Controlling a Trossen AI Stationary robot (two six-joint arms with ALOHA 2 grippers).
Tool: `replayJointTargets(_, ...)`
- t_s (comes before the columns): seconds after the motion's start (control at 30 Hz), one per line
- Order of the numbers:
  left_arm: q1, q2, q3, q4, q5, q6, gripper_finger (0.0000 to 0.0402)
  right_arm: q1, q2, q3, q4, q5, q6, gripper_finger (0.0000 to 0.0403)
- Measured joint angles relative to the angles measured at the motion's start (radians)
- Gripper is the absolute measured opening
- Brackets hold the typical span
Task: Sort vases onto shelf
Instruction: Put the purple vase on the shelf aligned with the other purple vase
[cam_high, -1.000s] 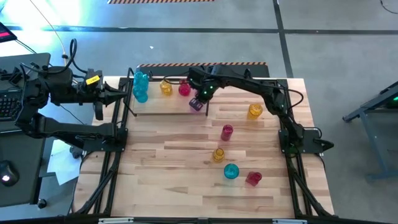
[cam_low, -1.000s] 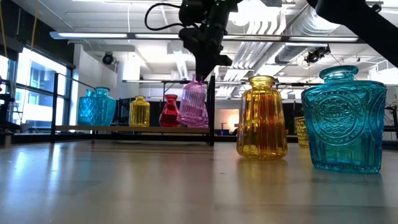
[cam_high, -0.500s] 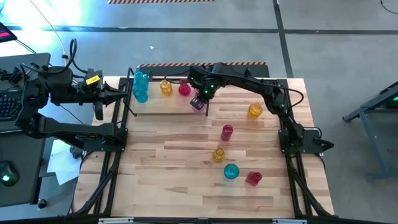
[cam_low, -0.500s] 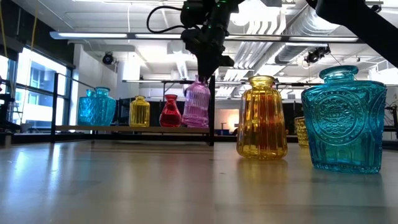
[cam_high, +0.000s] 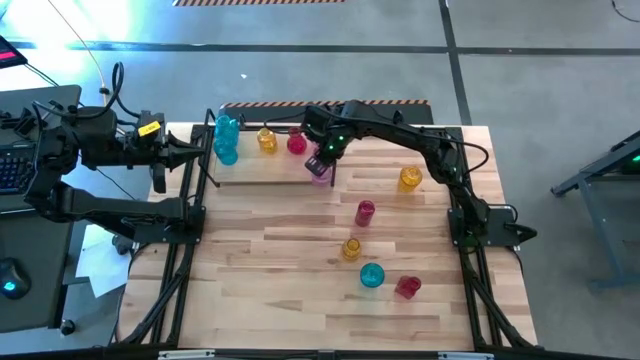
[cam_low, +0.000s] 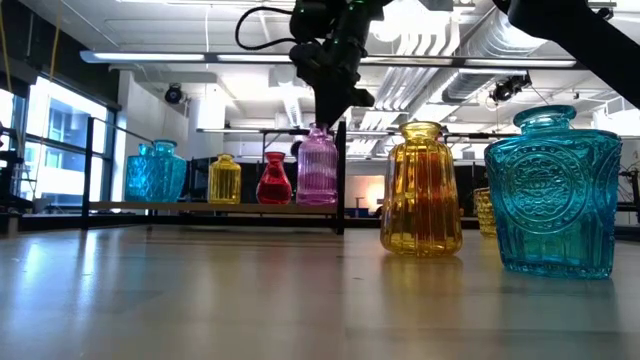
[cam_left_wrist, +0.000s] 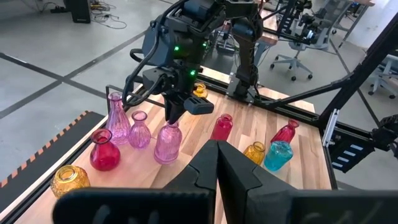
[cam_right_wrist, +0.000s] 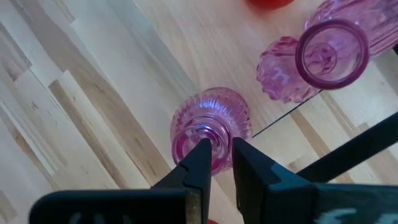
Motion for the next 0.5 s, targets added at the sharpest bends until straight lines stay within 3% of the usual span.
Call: replayJointTargets(0.5, 0.000, 0.000, 0.000, 0.000, 0.000, 0.000, 0.0000, -0.002, 0.000, 0.000, 0.025, 0.049, 0.007, 0.0044)
